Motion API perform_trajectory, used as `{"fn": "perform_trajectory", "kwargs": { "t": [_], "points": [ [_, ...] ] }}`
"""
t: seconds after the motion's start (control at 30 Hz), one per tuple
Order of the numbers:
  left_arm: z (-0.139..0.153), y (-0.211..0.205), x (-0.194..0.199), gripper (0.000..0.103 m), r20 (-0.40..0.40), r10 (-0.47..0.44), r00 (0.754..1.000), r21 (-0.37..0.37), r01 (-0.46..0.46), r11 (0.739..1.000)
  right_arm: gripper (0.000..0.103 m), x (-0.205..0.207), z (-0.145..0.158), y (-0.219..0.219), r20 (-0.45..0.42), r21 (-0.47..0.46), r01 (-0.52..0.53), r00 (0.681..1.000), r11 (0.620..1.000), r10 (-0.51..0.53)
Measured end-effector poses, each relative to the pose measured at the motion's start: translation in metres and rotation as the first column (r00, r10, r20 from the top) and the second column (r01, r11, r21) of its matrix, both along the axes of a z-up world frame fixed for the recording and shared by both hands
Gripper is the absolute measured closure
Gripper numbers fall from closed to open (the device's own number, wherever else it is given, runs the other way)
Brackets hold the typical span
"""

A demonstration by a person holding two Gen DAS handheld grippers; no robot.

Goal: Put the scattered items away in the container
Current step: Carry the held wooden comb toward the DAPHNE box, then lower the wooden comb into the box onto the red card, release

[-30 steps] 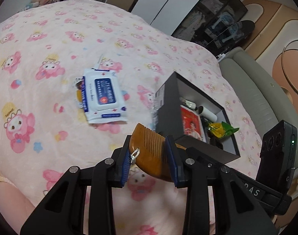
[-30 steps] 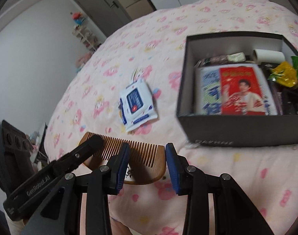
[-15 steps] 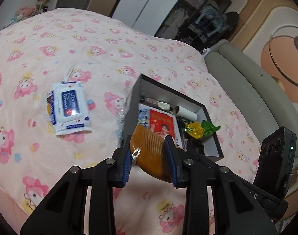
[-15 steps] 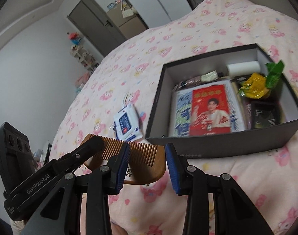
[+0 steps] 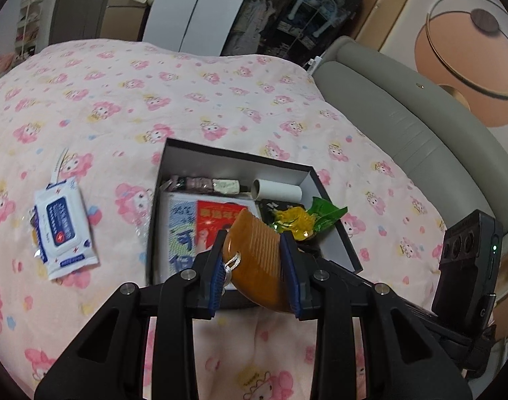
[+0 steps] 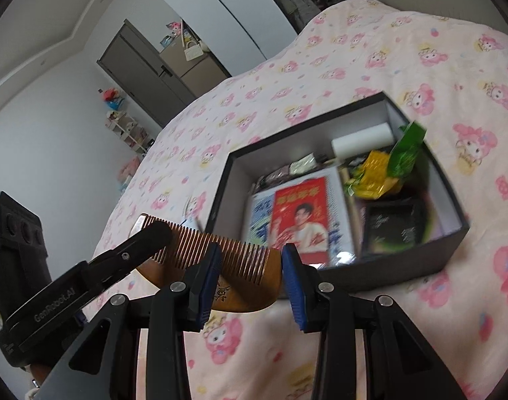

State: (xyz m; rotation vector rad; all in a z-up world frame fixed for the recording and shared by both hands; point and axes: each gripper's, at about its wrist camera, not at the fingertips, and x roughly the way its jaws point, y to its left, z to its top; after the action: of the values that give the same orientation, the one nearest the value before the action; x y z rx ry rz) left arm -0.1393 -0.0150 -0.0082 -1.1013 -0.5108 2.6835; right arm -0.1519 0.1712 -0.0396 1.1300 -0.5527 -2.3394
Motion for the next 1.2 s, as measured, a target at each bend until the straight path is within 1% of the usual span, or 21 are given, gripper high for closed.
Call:
{"fn": "perform_trajectory", "kwargs": {
  "t": [0.17,0.2,0.3,0.33,0.37,0.4,0.47,0.57,0.73,0.83,0.97,1.07,1.2],
  "points": [
    [0.003,0.016,-0.022,0.073,-0.016,-0.016,1.000,-0.017,0.016,1.000,0.069,-0.018,0.005,0.010,-0.029,0.039,0.020,0.999,0.999,-0.018],
    [0.003,0.018,-0.027,0.077,-0.018,-0.030,0.999,-0.009,0.030,1.000,0.070,-0.022,0.006,0.013,-0.036,0.043,0.023,0.999,0.999,-0.021],
    [0.005,0.028,-0.038,0.078,-0.025,-0.051,0.998,-0.011,0.051,0.999,0.071,-0.031,0.010,0.016,-0.041,0.013,-0.007,0.999,1.000,0.008],
    [0.005,0.030,-0.041,0.081,-0.028,-0.049,0.998,-0.019,0.048,0.999,0.071,-0.034,0.012,0.016,-0.052,0.029,-0.005,0.999,1.000,0.007],
    [0.005,0.033,-0.044,0.081,-0.030,-0.046,0.998,-0.027,0.046,0.999,0.071,-0.037,0.014,0.015,-0.063,0.047,-0.002,0.998,0.999,0.005],
    [0.001,0.032,-0.047,0.081,-0.019,-0.041,0.999,-0.031,0.040,0.999,0.071,-0.039,0.014,0.015,-0.066,0.058,0.003,0.998,0.998,0.001],
    [-0.006,0.030,-0.052,0.081,0.003,-0.029,1.000,-0.040,0.029,0.999,0.071,-0.047,0.011,0.016,-0.056,0.052,-0.003,0.998,0.999,0.006],
    [-0.018,0.027,-0.059,0.081,0.036,-0.012,0.999,-0.052,0.013,0.999,0.071,-0.055,-0.001,0.020,-0.024,0.070,0.015,1.000,0.997,-0.013],
    [-0.034,0.012,-0.051,0.081,0.076,0.010,0.997,-0.053,-0.006,0.999,0.071,-0.049,-0.015,0.024,-0.002,0.098,0.007,1.000,0.995,-0.007],
    [-0.038,0.015,-0.048,0.081,0.101,-0.020,0.995,-0.067,0.027,0.997,0.071,-0.051,-0.020,0.022,0.017,0.112,0.003,1.000,0.994,-0.004],
    [-0.050,0.021,-0.046,0.080,0.146,-0.054,0.988,-0.105,0.070,0.992,0.071,-0.050,-0.021,0.020,0.017,0.165,0.015,1.000,0.986,-0.018],
    [-0.062,0.024,-0.050,0.079,0.185,-0.064,0.981,-0.119,0.087,0.989,0.071,-0.051,-0.027,0.021,0.031,0.208,0.028,0.999,0.978,-0.035],
    [-0.081,0.028,-0.078,0.076,0.322,-0.077,0.944,-0.151,0.132,0.980,0.071,-0.062,-0.038,0.020,0.068,0.283,0.006,0.997,0.959,-0.026]
  ]
}}
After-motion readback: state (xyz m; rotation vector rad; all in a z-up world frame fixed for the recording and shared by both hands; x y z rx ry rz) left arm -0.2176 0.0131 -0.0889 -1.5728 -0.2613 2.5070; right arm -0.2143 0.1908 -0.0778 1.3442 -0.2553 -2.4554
